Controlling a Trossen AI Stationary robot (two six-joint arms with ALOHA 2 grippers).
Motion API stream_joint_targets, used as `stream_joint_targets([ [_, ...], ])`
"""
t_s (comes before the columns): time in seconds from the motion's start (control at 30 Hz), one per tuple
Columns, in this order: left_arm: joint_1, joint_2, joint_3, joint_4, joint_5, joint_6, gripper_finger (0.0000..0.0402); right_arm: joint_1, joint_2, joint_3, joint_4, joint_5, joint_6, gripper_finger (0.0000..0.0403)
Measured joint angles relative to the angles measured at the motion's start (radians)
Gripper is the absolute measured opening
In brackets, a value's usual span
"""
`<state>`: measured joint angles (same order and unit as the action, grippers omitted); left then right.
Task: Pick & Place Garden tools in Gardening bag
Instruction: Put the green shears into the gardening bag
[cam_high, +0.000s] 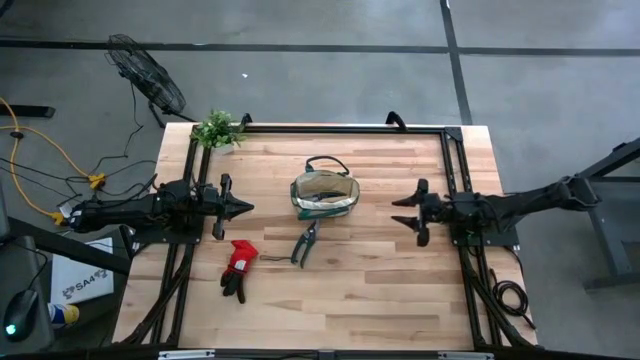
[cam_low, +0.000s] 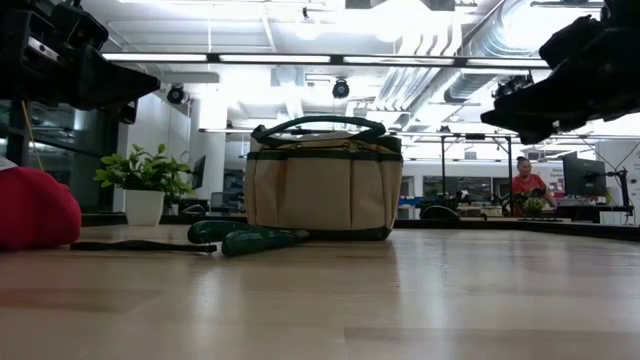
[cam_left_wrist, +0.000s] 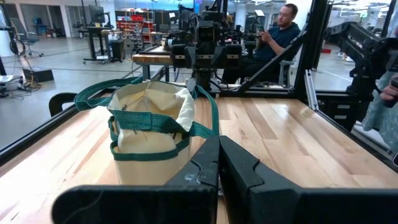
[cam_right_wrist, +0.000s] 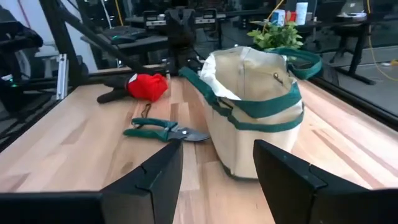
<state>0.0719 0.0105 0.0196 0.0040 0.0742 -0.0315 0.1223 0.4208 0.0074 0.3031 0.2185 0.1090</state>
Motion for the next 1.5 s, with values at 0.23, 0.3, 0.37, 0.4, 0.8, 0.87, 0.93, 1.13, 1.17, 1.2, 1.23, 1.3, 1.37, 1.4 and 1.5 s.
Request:
stream_joint_targets([
  [0.23,0.000,0.000,0.000,0.000,0.000,0.000,0.0001,-0.007,-0.195,0.000,-0.211,-0.040,0.024,0.0189],
  [0.3,0.000,0.000,0.000,0.000,0.000,0.000,0.0001,-0.008,-0.251,0.000,-0.253,-0.049,0.044,0.0189],
  [0.37,0.000,0.000,0.000,0.000,0.000,0.000,0.0001,-0.007,-0.284,-0.001,-0.257,-0.077,0.042,0.0189],
  [0.4,0.000,0.000,0.000,0.000,0.000,0.000,0.0001,-0.007,-0.294,-0.001,-0.260,-0.089,0.041,0.0189],
  [0.8,0.000,0.000,0.000,0.000,0.000,0.000,0.0001,-0.008,-0.310,-0.002,-0.276,-0.142,0.050,0.0189],
  [0.87,0.000,0.000,0.000,0.000,0.000,0.000,0.0001,-0.007,-0.301,-0.002,-0.277,-0.147,0.046,0.0189],
  [0.93,0.000,0.000,0.000,0.000,0.000,0.000,0.0001,-0.007,-0.297,-0.002,-0.275,-0.146,0.046,0.0189],
  [1.13,0.000,0.000,0.000,0.000,0.000,0.000,0.0001,-0.007,-0.294,-0.002,-0.271,-0.146,0.045,0.0189],
  [1.17,0.000,0.000,0.000,0.000,0.000,0.000,0.0001,-0.007,-0.294,-0.002,-0.271,-0.146,0.045,0.0189],
  [1.2,0.000,0.000,0.000,0.000,0.000,0.000,0.0001,-0.007,-0.294,-0.002,-0.271,-0.145,0.045,0.0189],
  [1.23,0.000,0.000,0.000,0.000,0.000,0.000,0.0001,-0.007,-0.294,-0.002,-0.271,-0.145,0.045,0.0189],
  [1.3,0.000,0.000,0.000,0.000,0.000,0.000,0.0001,-0.007,-0.294,-0.002,-0.271,-0.145,0.045,0.0189],
  [1.37,0.000,0.000,0.000,0.000,0.000,0.000,0.0001,-0.007,-0.294,-0.002,-0.270,-0.145,0.044,0.0189],
  [1.4,0.000,0.000,0.000,0.000,0.000,0.000,0.0001,-0.007,-0.294,-0.002,-0.270,-0.144,0.044,0.0189],
  [1.5,0.000,0.000,0.000,0.000,0.000,0.000,0.0001,-0.007,-0.294,-0.002,-0.270,-0.144,0.044,0.0189],
])
